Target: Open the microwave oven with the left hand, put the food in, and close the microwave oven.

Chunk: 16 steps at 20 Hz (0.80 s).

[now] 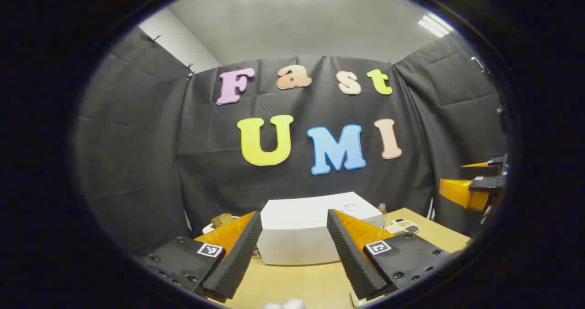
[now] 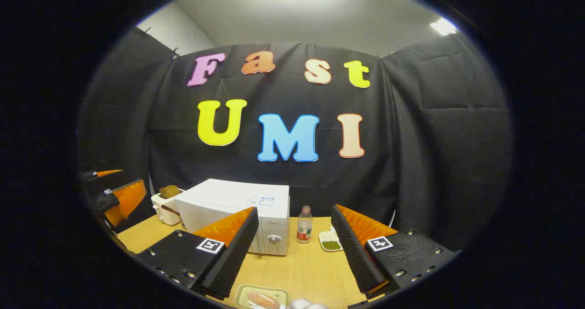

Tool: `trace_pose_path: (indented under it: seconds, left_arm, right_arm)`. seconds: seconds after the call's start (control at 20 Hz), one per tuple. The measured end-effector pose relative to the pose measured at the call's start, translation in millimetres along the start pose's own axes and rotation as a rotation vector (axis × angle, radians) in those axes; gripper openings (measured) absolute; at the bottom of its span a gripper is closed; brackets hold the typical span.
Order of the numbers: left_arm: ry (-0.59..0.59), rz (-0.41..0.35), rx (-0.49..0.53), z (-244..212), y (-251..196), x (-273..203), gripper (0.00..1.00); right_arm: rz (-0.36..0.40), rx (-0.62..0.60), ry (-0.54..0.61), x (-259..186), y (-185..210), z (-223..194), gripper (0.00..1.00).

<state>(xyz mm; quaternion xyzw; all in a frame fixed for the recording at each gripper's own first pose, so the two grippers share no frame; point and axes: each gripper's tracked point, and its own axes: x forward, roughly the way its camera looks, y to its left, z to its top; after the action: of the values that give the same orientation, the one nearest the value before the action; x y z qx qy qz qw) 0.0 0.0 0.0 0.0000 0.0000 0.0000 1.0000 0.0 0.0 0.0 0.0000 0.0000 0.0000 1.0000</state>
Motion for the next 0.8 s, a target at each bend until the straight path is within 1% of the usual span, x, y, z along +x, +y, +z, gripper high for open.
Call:
trace_pose_path:
  seconds: [0.05,0.2,0.35,0.5,0.6,0.8]
  left_arm:
    - [-0.002,-0.01,0.011,0.2,-5.0,1.0,0.95]
    - [-0.024,-0.022,0.032,5.7,-13.4,3.1,0.94]
    - [-0.026,-0.027,0.03,7.0,-20.3,2.4,0.95]
    - [-0.027,-0.019,0.021,8.6,-23.0,4.3,0.99]
    - [-0.028,-0.013,0.013,7.3,-21.2,6.3,0.99]
    - [-0.025,-0.005,-0.001,4.3,-17.9,6.9,0.98]
  right_arm:
    - [0.001,0.014,-0.004,0.2,0.3,2.0,0.98]
    - [0.002,0.009,-0.016,1.3,0.4,4.6,0.98]
    - [0.008,-0.011,-0.011,0.7,0.8,3.0,0.98]
    - [0.014,-0.009,-0.013,-0.7,2.9,2.5,0.98]
    - [0.015,-0.023,-0.014,-3.2,1.6,3.3,0.98]
    - [0.014,-0.01,-0.023,-3.2,-1.6,4.9,0.98]
